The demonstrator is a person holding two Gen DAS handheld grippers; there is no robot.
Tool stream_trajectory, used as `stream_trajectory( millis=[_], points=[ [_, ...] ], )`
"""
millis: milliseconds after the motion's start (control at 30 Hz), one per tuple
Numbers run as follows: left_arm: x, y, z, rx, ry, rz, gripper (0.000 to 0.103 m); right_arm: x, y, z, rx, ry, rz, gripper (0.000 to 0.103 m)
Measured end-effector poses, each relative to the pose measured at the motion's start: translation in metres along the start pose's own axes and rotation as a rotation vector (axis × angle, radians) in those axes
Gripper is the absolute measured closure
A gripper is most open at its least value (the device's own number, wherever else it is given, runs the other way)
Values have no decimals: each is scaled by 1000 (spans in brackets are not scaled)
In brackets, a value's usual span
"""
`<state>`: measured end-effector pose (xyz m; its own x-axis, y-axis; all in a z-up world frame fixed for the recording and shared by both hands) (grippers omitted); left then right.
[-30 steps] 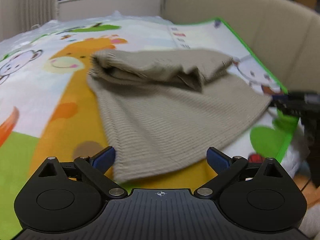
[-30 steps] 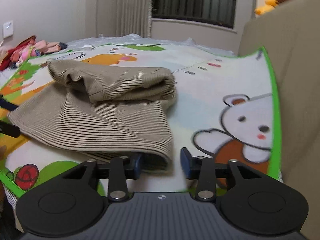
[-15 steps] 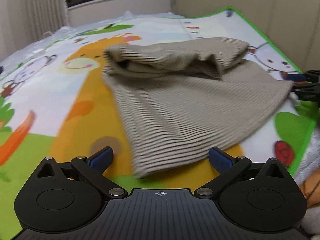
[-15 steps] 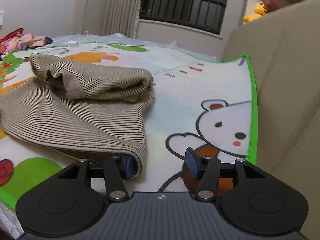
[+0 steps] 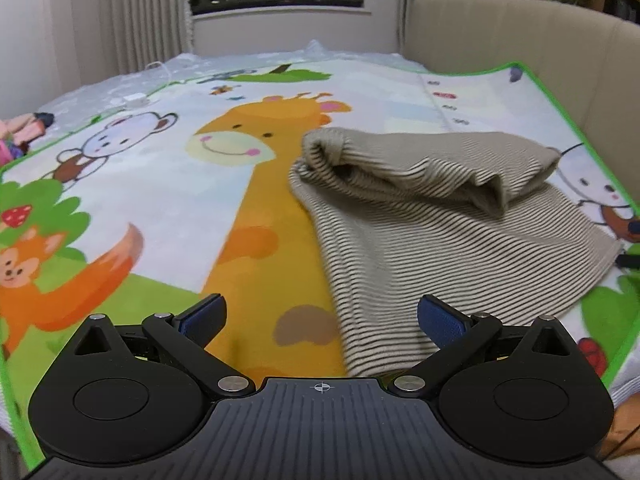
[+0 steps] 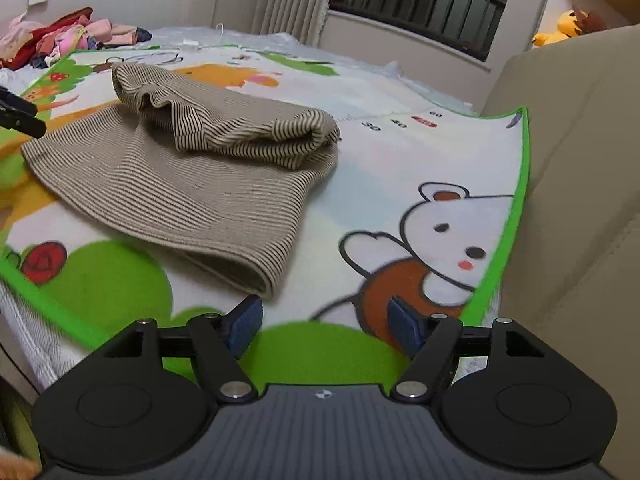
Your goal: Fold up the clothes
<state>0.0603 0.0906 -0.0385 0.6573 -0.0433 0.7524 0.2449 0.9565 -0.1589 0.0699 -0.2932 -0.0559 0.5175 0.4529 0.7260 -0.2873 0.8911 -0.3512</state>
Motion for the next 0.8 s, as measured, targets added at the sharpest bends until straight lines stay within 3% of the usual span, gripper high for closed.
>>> stream_trajectory(
  millis=[133,267,333,433,467,567,700,800],
  points=[
    [3,-14,-8,-44,2,-14,0,10,-28,9,-27,-22,-58,32],
    [12,-26,-12,-66,-6,-44,0,34,-58,19,-74,-90,-161,26],
    [20,-31,-14,-80,-18,-52,0,49,-60,21,-57,-134,-211,26],
    [41,-37,-19,-116,-46,-29,0,68,-45,18,37,-175,-261,42],
    [50,-40,-22,-130,-61,-15,0,70,-36,12,79,-166,-275,49],
    [76,-49,-40,-152,-109,21,0,61,-5,-16,171,-80,-269,50],
    [95,-58,-68,-154,-120,39,0,30,12,-48,161,49,-230,51],
    [96,-57,-86,-146,-90,59,0,38,3,-46,128,51,-255,48]
  ],
)
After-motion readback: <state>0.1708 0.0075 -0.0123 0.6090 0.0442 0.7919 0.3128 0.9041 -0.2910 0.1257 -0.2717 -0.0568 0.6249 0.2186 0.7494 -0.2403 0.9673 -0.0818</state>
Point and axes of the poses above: each gripper's, at about its wrist camera, not at the fingertips, and z roughly against the way its jaws point, y to its left, x to its top, the point moved 7 cm from there along -z, roughly the way its jaws point, and after that the axes turned 12 degrees about -x, right-handed, at the moved point
